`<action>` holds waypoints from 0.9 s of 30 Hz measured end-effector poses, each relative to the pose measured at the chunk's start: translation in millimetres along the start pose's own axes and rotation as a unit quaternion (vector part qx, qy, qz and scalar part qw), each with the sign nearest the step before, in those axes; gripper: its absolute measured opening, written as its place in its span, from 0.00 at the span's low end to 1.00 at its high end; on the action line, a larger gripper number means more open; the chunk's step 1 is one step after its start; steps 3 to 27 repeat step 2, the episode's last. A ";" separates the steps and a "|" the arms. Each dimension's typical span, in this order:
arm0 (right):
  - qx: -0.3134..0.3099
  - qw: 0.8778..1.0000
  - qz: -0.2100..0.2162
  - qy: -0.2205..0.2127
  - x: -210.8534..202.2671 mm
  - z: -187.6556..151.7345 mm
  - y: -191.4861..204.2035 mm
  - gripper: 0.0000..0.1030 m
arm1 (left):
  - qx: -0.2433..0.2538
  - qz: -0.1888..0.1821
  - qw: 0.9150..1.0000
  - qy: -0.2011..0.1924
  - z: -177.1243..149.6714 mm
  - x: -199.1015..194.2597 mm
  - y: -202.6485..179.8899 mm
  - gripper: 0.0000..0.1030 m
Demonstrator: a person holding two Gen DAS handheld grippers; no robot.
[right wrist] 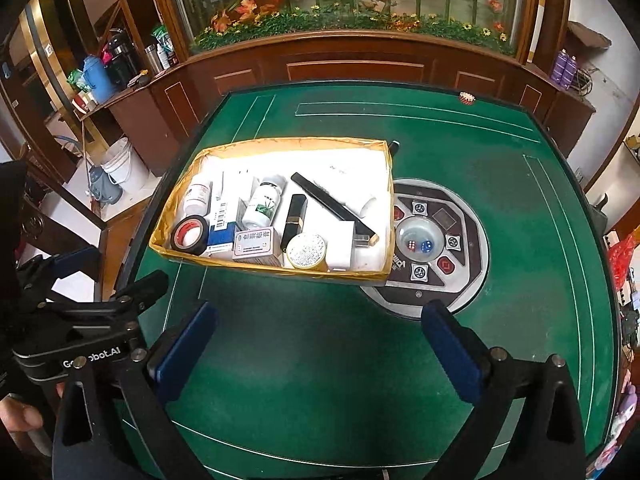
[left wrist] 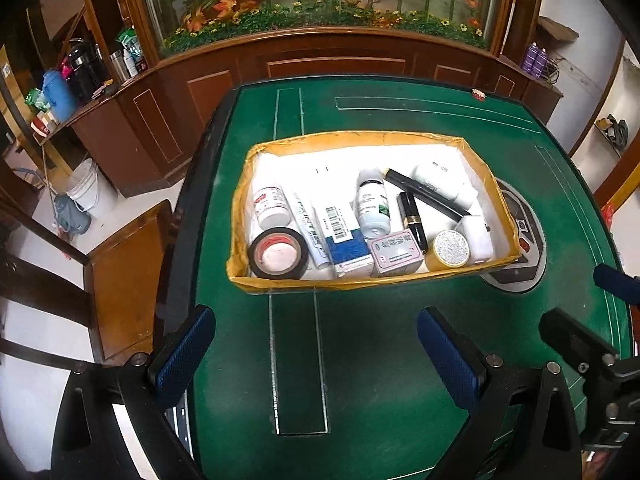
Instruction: Organize rigid objects
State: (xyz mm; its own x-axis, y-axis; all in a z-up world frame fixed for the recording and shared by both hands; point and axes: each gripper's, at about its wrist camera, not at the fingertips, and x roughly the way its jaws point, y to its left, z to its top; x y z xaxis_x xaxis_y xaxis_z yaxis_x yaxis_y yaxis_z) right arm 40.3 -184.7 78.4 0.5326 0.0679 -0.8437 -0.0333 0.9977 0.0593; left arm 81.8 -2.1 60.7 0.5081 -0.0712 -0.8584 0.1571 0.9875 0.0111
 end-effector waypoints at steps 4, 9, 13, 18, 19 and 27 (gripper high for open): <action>0.000 1.000 -0.005 0.009 6.2 -4.6 -5.5 0.99 | 0.005 -0.001 1.000 0.008 -1.9 4.9 -3.2 0.99; 0.000 1.000 -0.005 0.009 6.2 -4.6 -5.5 0.99 | 0.005 -0.001 1.000 0.008 -1.9 4.9 -3.2 0.99; 0.000 1.000 -0.005 0.009 6.2 -4.6 -5.5 0.99 | 0.005 -0.001 1.000 0.008 -1.9 4.9 -3.2 0.99; 0.000 1.000 -0.005 0.009 6.2 -4.6 -5.5 0.99 | 0.005 -0.001 1.000 0.008 -1.9 4.9 -3.2 0.99; 0.000 1.000 -0.005 0.009 6.2 -4.6 -5.5 0.99 | 0.005 -0.001 1.000 0.008 -1.9 4.9 -3.2 0.99; 0.000 1.000 -0.005 0.009 6.2 -4.6 -5.5 0.99 | 0.005 -0.001 1.000 0.008 -1.9 4.9 -3.2 0.99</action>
